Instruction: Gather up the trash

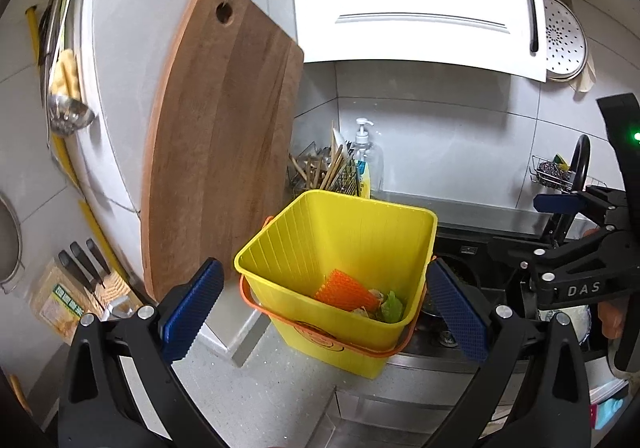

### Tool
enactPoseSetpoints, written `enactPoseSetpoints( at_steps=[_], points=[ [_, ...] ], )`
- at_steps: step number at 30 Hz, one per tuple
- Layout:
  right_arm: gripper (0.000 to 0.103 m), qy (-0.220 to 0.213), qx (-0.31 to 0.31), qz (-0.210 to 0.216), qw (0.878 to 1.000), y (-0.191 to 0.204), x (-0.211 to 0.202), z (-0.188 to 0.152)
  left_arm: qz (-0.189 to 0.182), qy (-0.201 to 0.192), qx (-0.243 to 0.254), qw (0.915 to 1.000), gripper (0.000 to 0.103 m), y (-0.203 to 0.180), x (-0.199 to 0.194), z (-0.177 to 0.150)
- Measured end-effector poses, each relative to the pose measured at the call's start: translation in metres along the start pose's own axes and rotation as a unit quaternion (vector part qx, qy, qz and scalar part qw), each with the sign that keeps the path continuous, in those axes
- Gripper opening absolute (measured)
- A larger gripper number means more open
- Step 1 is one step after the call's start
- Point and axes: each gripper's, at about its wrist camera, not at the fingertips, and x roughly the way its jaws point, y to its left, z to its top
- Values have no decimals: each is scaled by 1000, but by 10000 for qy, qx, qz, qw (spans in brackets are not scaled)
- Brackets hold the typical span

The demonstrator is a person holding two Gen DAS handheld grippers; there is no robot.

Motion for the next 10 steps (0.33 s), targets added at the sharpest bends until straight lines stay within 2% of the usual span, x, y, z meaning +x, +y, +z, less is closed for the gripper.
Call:
enactPoseSetpoints(
  at_steps=[10],
  points=[
    [95, -29, 8, -24, 10000, 1, 1, 3, -64, 158, 93, 9998, 99, -3, 8, 2]
  ],
)
